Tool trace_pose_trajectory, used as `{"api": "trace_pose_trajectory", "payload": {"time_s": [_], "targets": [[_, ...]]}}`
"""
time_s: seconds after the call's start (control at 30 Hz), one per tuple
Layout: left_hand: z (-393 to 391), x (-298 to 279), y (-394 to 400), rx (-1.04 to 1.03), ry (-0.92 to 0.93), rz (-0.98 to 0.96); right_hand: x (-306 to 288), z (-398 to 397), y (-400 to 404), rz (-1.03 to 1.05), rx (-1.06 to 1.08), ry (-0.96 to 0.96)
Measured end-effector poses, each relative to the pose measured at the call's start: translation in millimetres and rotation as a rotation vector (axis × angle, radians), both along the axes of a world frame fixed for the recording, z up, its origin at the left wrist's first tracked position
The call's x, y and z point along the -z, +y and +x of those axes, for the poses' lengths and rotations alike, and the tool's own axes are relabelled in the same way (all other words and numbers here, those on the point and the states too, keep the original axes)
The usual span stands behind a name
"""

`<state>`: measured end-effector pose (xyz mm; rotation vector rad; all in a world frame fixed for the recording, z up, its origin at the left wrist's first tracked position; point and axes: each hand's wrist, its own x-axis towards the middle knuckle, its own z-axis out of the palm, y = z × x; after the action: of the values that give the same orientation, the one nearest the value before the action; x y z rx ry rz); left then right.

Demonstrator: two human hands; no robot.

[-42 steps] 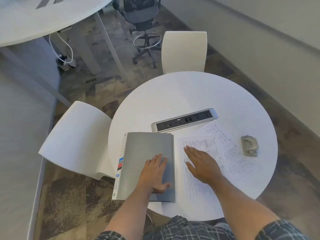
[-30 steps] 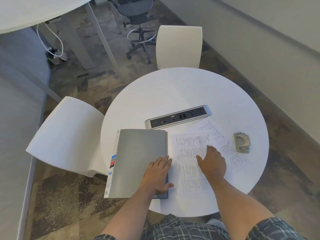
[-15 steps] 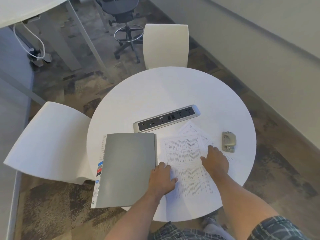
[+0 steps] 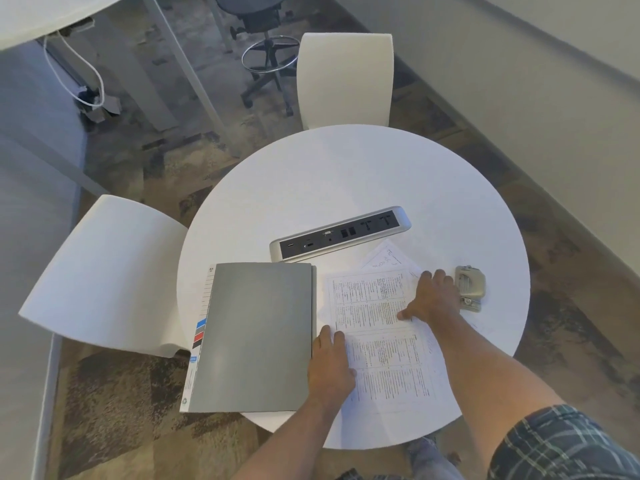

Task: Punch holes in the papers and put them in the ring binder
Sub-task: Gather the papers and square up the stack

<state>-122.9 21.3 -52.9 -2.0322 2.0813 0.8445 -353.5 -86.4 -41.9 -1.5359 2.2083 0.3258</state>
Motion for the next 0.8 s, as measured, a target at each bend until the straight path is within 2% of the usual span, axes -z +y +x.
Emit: {"api": "trace_pose_trajectory", "payload": {"time_s": [0.27, 0.43, 0.57, 0.63, 0.73, 0.8], "targets": [[-3, 4, -1, -0.032, 0.007, -0.009, 9, -7, 4, 0.020, 0.141, -0.186], [-4, 7, -1, -0.068, 0.011, -0.007, 4, -2, 10, 0.016, 0.115, -0.252], [-6, 9, -2, -0.083, 0.005, -0.010, 2, 1, 18, -0.008, 0.137, -0.386], [-5, 10, -2, -0.083, 0.007, -0.014, 0, 4, 22, -0.043, 0.099, -0.340], [-5, 11, -1, -0.083, 0.013, -0.016, 3, 11, 30, -0.118, -0.006, -0.130], [-4, 11, -1, -0.075, 0.011, -0.018, 6, 16, 34, -0.146, 0.033, -0.130]]}}
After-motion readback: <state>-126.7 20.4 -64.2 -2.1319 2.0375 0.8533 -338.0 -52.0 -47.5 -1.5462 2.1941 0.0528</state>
